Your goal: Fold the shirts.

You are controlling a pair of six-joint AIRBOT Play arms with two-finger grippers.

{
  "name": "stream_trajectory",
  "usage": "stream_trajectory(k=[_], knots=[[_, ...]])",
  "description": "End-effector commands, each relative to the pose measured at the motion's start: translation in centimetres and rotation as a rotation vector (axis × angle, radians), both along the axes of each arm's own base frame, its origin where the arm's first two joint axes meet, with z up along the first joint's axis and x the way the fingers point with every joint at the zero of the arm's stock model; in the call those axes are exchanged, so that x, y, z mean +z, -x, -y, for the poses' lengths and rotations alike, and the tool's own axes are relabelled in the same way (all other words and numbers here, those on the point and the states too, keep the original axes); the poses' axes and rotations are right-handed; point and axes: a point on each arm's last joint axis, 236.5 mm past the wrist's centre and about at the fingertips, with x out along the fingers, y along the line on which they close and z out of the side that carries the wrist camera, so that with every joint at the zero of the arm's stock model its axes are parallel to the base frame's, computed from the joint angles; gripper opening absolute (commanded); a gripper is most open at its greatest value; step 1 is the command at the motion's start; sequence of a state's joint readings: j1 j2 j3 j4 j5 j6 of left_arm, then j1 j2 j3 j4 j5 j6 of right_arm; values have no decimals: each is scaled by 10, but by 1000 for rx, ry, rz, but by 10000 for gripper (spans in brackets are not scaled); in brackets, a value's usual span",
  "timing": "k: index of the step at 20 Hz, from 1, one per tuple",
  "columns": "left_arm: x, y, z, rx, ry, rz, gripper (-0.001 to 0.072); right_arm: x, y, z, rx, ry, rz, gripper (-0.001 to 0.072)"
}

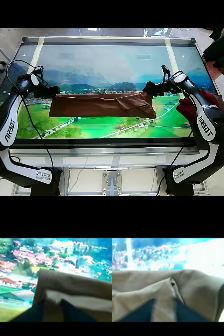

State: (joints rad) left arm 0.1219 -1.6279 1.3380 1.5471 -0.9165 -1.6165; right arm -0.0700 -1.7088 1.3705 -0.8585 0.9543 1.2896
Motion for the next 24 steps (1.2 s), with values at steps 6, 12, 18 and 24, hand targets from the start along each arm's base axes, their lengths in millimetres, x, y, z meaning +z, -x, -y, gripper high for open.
stream_trajectory(k=[6, 12, 18, 24], knots=[[134, -20, 3, -8, -24, 347, 607, 76, 50, 91, 174, 285, -104, 388], [264, -45, 125, -317, -45, 733, 573, 31, 60, 117, 25, 74, -259, 429], [248, -46, 201, -460, -29, 707, 573, -28, 53, 113, 5, -141, -344, 546], [238, -45, 202, -463, -24, 676, 573, -49, 46, 86, 5, -295, -376, 553]])
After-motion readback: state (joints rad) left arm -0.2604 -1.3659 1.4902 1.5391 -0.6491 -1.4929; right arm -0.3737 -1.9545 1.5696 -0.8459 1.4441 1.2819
